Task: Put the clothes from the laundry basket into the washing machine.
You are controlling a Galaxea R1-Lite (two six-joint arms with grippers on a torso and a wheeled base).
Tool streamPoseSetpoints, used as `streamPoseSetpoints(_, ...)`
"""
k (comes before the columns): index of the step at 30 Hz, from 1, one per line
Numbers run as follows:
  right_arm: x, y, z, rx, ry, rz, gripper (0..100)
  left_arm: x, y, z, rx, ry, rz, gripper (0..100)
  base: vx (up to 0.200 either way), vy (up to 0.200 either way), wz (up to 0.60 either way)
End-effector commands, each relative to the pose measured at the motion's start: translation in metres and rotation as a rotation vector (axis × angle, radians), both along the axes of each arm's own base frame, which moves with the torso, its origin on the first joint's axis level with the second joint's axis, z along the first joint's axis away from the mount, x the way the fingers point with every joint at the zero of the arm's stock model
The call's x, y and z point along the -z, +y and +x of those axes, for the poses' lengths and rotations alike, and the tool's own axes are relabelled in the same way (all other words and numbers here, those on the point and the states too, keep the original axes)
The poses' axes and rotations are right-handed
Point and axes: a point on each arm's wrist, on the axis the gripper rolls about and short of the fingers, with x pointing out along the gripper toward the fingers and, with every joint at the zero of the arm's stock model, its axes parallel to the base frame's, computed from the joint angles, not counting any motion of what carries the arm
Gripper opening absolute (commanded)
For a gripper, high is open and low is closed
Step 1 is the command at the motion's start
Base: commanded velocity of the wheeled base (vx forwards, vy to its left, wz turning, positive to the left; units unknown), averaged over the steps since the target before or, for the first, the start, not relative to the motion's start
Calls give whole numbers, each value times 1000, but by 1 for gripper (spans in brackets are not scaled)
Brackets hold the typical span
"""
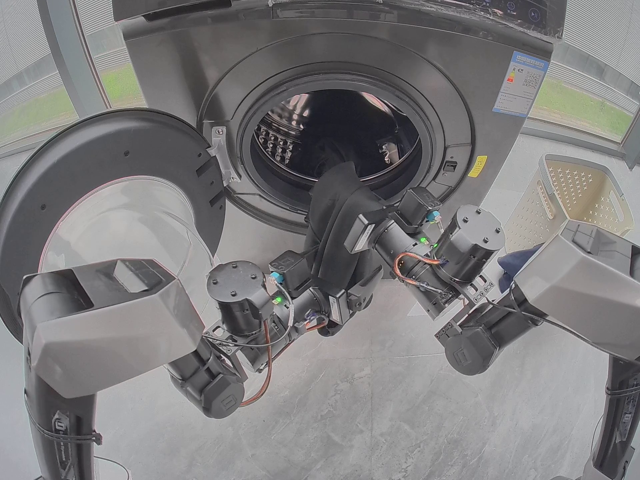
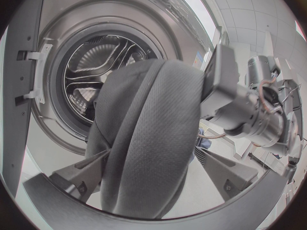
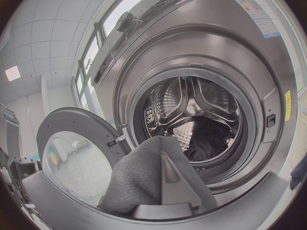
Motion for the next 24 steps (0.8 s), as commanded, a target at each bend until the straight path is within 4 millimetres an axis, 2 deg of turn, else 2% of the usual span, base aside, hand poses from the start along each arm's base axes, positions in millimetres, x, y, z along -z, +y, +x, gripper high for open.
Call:
streamPoseSetpoints(1, -1, 4, -4, -14, 0, 1, 0, 22, -6, 15, -19, 21, 15, 100, 0, 0, 0)
streamPoseSetpoints(8, -2, 7, -19, -42, 14, -6, 0, 37, 2, 37, -103, 27, 14, 100, 0, 0, 0)
streamPoseSetpoints(24, -12, 13, -39, -67, 15, 5, 0, 51, 3, 48, -139, 27, 21, 100, 0, 0, 0)
